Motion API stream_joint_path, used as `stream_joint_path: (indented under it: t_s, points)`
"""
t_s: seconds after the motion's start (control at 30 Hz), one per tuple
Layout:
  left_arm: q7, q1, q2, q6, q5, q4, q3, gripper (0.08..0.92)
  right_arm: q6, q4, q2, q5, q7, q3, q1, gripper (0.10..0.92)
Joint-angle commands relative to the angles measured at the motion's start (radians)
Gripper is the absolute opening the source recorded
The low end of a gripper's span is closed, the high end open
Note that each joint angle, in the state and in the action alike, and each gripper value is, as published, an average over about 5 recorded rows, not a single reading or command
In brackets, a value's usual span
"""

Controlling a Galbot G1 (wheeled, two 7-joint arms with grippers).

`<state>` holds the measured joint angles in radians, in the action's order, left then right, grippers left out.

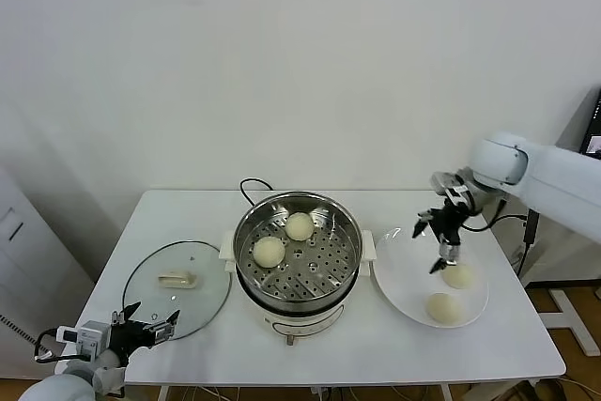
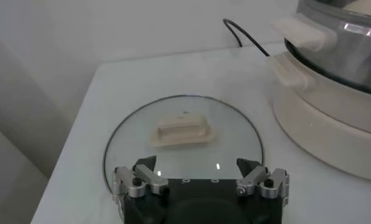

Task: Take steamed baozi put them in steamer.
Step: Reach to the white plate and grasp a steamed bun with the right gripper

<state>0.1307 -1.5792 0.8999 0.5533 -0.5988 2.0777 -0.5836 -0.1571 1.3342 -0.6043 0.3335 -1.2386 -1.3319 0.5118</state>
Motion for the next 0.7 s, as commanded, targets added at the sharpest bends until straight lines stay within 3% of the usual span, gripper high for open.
stream_joint_path:
  t_s: [0.03,0.7]
  points:
    - [0.0,0.003,0.001,0.002,0.001,0.001,0.003,0.823,0.081,-0.053,0.056,-0.217,-0.052,0.226,-0.297,0.823]
    - [0.0,0.005,0.002,0.001,0.002,-0.006,0.005,0.823,0.129,-0.165,-0.026,-0.365,-0.043,0.43,-0.5,0.823]
